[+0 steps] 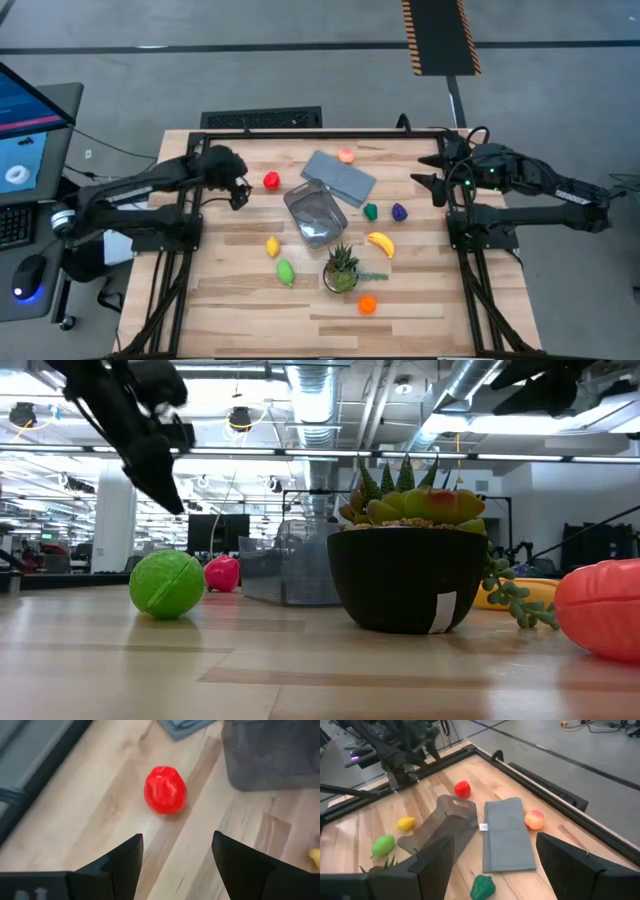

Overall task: Pick and placing Produce into tupperware
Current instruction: Put the red apple into the black bin

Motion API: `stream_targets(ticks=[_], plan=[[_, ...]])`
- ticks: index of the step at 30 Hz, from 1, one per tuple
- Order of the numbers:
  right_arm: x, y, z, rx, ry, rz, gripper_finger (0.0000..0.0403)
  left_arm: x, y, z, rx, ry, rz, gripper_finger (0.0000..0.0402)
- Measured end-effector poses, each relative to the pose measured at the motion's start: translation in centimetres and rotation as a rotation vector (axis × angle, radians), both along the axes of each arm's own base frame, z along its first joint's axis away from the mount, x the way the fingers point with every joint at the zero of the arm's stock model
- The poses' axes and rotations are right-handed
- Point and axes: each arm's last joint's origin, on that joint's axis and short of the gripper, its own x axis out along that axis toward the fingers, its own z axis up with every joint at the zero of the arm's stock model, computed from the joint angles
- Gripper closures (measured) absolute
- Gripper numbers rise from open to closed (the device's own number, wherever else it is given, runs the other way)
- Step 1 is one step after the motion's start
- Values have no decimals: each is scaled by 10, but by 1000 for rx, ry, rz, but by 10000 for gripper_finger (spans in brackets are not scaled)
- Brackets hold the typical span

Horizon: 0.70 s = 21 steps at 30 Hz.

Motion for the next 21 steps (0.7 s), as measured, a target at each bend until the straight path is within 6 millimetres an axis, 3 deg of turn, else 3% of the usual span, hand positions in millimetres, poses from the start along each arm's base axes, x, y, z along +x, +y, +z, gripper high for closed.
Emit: stream_targets(ticks=[7,14,21], plan=[[0,6,-2,72,3,44,100,8,20,-16,-78,19,-43,150],[-2,8,-7,90,54,51,100,15,25,-12,50,-8,-148,107],[-2,8,-7,86,54,44,100,17,31,-13,157,46,-144,78]])
